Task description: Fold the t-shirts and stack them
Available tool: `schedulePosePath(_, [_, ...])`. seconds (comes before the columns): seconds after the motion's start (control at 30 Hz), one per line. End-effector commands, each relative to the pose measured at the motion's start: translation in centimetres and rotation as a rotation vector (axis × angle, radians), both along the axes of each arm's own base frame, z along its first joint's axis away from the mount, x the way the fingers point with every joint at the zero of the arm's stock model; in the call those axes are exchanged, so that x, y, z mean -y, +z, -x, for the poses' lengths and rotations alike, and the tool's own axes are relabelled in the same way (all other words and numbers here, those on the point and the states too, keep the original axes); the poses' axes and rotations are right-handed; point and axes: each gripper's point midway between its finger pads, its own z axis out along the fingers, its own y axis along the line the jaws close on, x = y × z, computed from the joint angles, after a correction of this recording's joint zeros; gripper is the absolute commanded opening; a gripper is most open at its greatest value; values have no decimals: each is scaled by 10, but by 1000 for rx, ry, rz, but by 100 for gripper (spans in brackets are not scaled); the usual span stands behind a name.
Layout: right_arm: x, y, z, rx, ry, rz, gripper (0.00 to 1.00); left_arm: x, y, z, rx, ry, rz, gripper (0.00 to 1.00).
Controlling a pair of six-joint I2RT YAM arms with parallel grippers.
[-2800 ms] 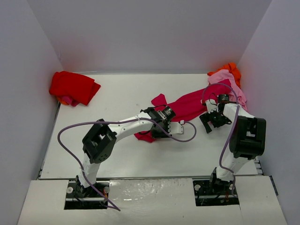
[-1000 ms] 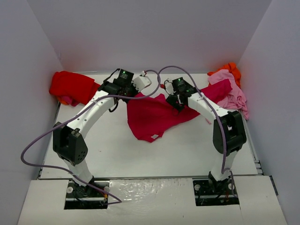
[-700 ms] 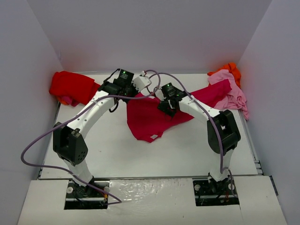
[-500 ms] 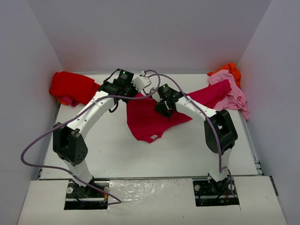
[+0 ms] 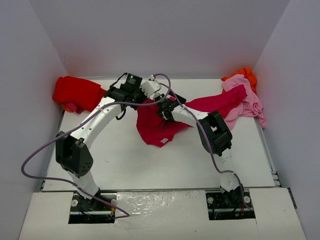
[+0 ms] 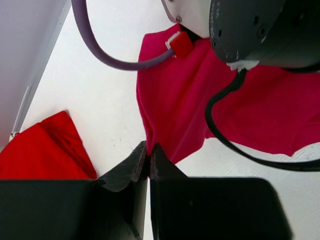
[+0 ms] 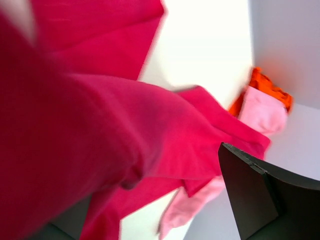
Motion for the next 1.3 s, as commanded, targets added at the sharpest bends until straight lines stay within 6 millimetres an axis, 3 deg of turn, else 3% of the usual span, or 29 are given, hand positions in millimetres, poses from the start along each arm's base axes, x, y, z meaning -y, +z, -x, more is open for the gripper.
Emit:
schedulePosePath(0.0, [51, 70, -29, 245, -175, 84, 100, -8, 60, 1, 142, 18, 60, 0])
schedulePosePath(0.13, [98, 101, -44, 296, -262, 56, 100, -8, 59, 1, 137, 14, 59, 0])
schedulePosePath(0.37, [123, 125, -44, 336, -294, 54, 100, -6, 62, -2, 136, 12, 59, 0])
schedulePosePath(0.47, [131, 109, -48, 319, -310, 87, 100, -7, 65, -2, 139, 14, 58, 0])
schedulePosePath(0.67, [167, 81, -54, 298, -360, 154, 100, -15, 70, 2, 154, 20, 48, 0])
schedulePosePath(0.77, [185, 72, -51, 290, -385, 221, 100, -20, 71, 1, 157, 30, 48, 0])
schedulePosePath(1.0, [201, 41, -34, 211, -391, 266, 100, -26, 73, -1, 169, 47, 30, 0])
schedulePosePath(1.1, [224, 24, -31, 176, -430, 284, 100, -33, 81, -2, 186, 67, 30, 0])
schedulePosePath(1.27, [239, 10, -26, 127, -430, 282, 100, -47, 93, -3, 209, 99, 33, 0])
